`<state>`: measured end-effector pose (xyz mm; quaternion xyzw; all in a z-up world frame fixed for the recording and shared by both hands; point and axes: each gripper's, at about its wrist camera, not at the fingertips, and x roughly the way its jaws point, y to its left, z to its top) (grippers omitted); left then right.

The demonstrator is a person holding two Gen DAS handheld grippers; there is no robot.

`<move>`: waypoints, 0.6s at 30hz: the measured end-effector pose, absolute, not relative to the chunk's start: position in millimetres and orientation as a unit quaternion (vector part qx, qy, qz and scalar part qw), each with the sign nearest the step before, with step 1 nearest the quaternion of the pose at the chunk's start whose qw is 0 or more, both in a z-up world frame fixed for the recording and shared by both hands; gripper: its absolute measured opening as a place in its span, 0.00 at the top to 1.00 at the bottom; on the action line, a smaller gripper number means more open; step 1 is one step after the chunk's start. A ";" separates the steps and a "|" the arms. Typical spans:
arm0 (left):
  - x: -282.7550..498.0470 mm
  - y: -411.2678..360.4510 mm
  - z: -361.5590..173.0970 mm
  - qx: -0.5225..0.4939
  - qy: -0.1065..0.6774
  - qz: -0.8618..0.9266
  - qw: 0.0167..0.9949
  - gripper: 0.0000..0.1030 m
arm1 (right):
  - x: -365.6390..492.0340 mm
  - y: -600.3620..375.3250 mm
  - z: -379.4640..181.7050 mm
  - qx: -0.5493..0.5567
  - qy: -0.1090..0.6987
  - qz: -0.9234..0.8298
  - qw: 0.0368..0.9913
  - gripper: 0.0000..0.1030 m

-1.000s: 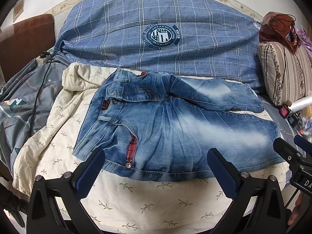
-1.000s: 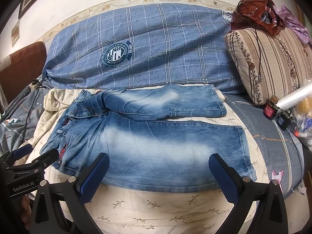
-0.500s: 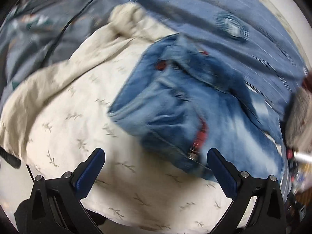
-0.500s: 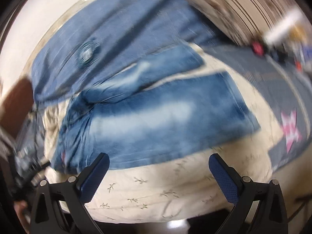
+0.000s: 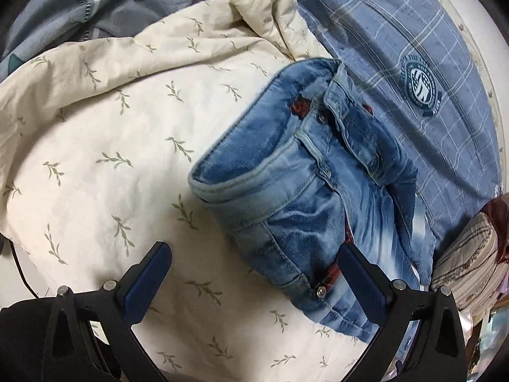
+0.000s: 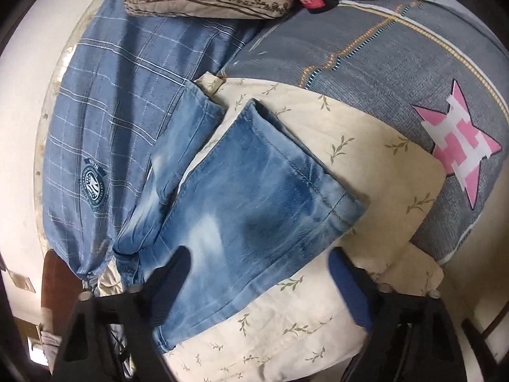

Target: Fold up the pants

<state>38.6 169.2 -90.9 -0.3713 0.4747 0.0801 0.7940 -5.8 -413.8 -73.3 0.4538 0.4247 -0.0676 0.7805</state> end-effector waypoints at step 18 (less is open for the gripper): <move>45.0 174.7 -72.7 -0.322 0.465 0.107 0.818 0.81 | 4.8 -416.7 -72.8 0.366 0.441 -0.103 0.813 0.96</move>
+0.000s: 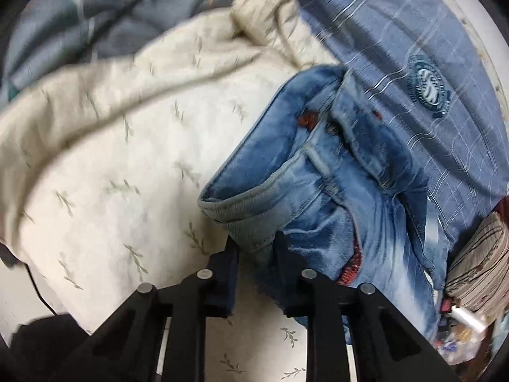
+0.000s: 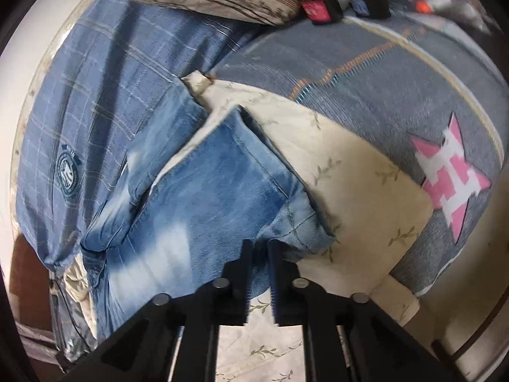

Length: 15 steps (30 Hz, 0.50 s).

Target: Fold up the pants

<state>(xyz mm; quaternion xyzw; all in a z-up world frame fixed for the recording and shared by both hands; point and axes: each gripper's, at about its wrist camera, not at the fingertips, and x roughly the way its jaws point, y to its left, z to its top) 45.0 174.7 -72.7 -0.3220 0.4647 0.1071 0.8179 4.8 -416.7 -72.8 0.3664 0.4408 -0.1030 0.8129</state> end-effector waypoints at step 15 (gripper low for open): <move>15.3 175.0 -30.7 -0.284 0.420 0.120 0.854 0.84 | -23.7 -434.1 -79.0 0.457 0.437 -0.090 0.770 0.25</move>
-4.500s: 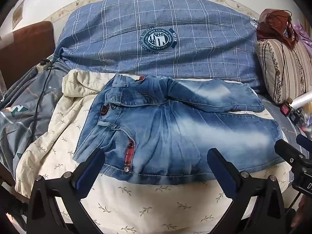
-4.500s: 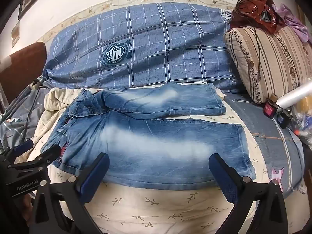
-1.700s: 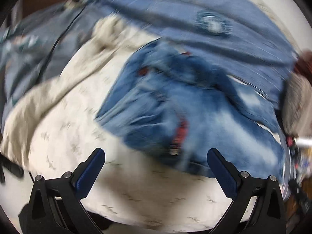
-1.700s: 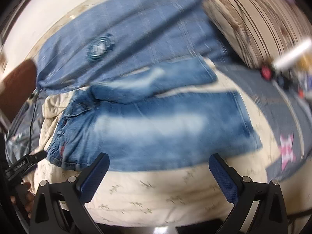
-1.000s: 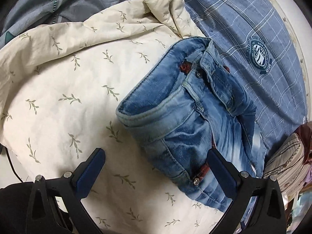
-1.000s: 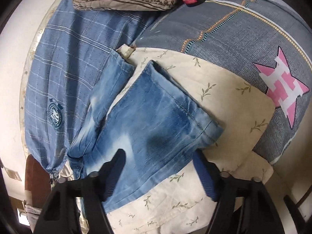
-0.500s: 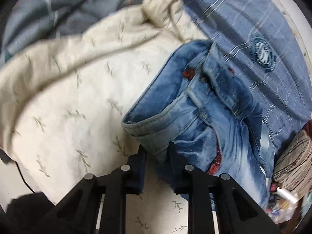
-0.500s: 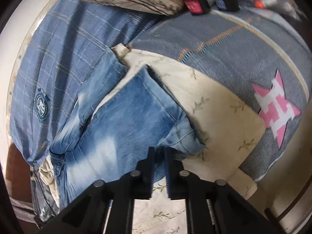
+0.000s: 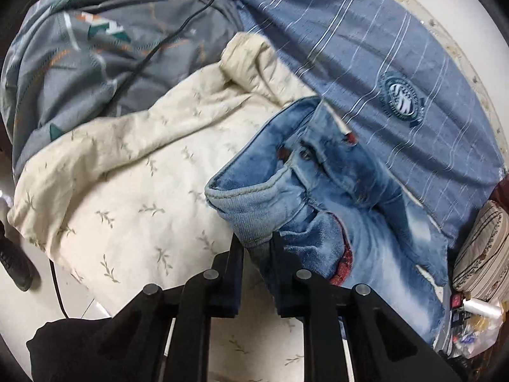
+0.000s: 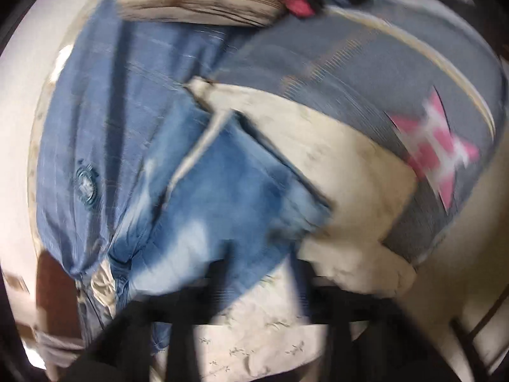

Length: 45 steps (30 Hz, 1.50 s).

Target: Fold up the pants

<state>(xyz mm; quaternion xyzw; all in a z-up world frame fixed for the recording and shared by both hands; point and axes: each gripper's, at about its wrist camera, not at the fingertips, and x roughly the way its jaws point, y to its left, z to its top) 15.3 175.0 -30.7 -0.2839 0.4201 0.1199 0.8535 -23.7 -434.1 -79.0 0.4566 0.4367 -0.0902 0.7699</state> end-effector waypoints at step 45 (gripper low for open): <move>26.4 112.9 -3.9 -0.130 0.417 0.049 0.898 0.30 | 70.2 -273.9 -66.7 0.166 0.474 0.072 0.862 0.24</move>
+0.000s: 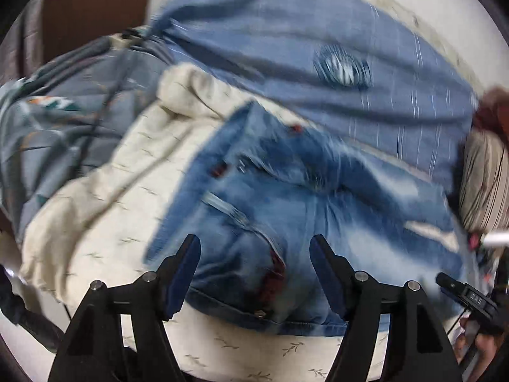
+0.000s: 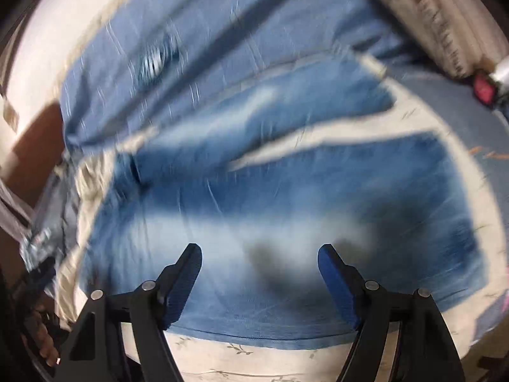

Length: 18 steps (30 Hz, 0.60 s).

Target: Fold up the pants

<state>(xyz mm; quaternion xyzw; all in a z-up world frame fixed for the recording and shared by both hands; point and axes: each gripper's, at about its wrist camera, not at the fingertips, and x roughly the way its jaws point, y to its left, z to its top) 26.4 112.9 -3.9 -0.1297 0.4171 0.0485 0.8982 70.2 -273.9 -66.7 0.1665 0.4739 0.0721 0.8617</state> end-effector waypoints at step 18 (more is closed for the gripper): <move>118.7 137.2 6.8 -0.118 0.428 0.006 0.896 0.25 | 143.5 -300.2 -1.3 0.122 0.447 0.061 0.884 0.24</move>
